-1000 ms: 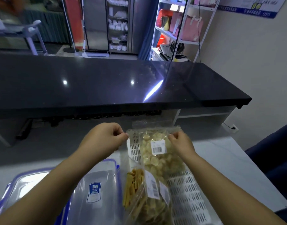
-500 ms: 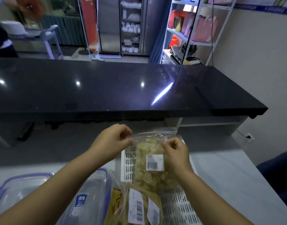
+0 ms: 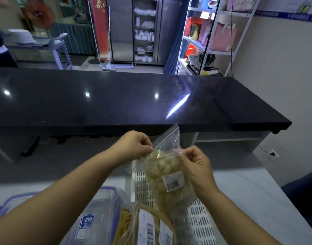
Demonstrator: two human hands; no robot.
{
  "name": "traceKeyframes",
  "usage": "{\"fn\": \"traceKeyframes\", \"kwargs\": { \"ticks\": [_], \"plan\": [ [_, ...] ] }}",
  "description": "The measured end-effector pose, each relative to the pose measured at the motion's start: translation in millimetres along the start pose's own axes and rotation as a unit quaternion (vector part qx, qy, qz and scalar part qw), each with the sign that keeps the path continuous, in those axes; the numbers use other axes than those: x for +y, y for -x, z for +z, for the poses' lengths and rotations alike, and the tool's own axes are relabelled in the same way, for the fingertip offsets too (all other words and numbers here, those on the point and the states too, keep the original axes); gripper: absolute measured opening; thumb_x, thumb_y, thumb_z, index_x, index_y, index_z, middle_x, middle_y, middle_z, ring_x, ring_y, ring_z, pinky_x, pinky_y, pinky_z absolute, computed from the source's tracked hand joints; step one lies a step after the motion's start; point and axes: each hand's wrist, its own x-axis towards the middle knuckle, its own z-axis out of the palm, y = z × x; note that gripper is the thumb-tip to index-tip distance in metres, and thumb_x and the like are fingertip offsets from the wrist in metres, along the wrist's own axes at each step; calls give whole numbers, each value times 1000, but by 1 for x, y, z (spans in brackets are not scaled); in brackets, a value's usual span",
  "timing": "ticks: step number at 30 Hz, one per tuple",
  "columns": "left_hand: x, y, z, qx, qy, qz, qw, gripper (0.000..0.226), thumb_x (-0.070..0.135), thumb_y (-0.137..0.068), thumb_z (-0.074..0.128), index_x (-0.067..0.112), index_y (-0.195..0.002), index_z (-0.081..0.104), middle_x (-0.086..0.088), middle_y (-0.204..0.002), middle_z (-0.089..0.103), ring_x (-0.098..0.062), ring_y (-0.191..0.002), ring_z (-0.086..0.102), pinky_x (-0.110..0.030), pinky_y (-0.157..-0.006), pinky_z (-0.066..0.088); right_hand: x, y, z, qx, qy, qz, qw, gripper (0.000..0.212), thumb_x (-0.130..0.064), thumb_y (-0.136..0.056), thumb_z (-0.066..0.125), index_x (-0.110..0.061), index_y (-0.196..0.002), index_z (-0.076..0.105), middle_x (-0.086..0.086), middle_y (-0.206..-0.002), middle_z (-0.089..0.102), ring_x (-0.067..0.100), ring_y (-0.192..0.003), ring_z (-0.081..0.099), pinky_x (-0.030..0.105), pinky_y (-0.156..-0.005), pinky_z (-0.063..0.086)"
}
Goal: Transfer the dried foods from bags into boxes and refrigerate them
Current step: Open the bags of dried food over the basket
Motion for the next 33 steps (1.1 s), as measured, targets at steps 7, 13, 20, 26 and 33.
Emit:
{"fn": "traceKeyframes", "kwargs": {
  "ticks": [7, 13, 20, 26, 33],
  "plan": [
    [40, 5, -6, -39, 202, -29, 978, 10, 8, -85, 64, 1, -80, 69, -8, -60, 61, -12, -50, 55, -20, -48, 48, -9, -9, -15, 87, 8, -13, 996, 5, -4, -86, 65, -2, -82, 64, 8, -74, 65, 15, -71, 60, 21, -67, 53],
    [59, 6, 15, -45, 200, -31, 978, 13, 9, -81, 67, 8, -69, 69, 2, -50, 61, -6, -44, 55, -16, -42, 42, -17, 4, -28, 113, 55, 1, 992, 4, -11, -88, 63, -13, -90, 66, 4, -85, 68, 13, -80, 65, 22, -69, 55],
    [67, 13, 39, -31, 189, -15, 981, 11, 10, -79, 70, 9, -68, 67, -1, -57, 64, -7, -50, 57, -18, -47, 47, -41, 18, -20, 47, 39, 17, 998, 12, -16, -90, 60, -10, -83, 67, 3, -74, 70, 8, -65, 64, 18, -61, 52],
    [72, 19, 48, -16, 133, 17, 991, 14, 18, -74, 76, 8, -71, 65, -5, -65, 64, -11, -59, 59, -21, -53, 50, -58, 19, -19, 17, 79, 67, 994, 26, -32, -86, 65, -7, -82, 65, -2, -65, 65, 5, -56, 58, 21, -56, 49],
    [68, 27, 51, -15, 112, 27, 993, 14, 18, -73, 77, 10, -71, 66, -8, -73, 70, -12, -62, 62, -25, -58, 54, -64, 21, -21, -1, 118, 81, 990, 13, -11, -85, 63, -3, -76, 66, 0, -56, 63, 10, -56, 61, 21, -52, 47]
  ]
}}
